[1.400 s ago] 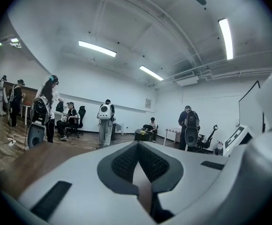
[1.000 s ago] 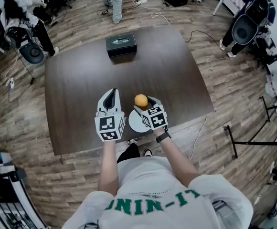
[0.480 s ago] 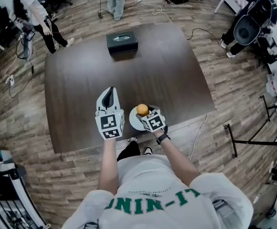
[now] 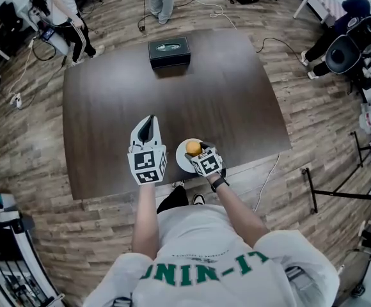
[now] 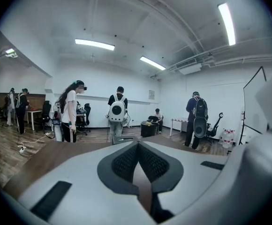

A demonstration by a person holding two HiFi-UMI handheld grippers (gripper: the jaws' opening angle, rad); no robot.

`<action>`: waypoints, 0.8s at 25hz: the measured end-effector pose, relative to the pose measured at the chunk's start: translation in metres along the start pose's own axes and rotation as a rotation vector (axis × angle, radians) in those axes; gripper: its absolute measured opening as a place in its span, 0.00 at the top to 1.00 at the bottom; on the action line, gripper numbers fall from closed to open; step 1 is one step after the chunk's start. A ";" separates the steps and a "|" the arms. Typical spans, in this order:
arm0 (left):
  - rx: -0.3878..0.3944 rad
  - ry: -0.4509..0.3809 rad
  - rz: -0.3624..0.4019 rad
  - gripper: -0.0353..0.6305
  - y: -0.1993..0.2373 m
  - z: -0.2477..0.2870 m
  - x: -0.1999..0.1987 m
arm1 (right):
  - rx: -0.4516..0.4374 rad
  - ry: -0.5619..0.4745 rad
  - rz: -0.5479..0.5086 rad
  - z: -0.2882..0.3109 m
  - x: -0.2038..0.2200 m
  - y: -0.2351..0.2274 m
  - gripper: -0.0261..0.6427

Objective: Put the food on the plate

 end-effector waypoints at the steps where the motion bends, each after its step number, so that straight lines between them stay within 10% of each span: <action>1: 0.005 0.001 0.000 0.93 0.000 -0.001 0.001 | 0.001 -0.003 -0.003 0.001 0.000 0.001 0.46; 20: 0.004 0.016 -0.027 0.93 0.004 0.003 0.006 | -0.014 -0.013 0.014 0.003 -0.008 -0.002 0.19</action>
Point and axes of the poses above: the fingertips, and each gripper's own axes: z forward along the fingers, y to its left, x out of its underside, the point moved 6 cm from there along -z, backward along the fingers, and after that the axes turned 4 degrees about -x, right-handed, at the moved point
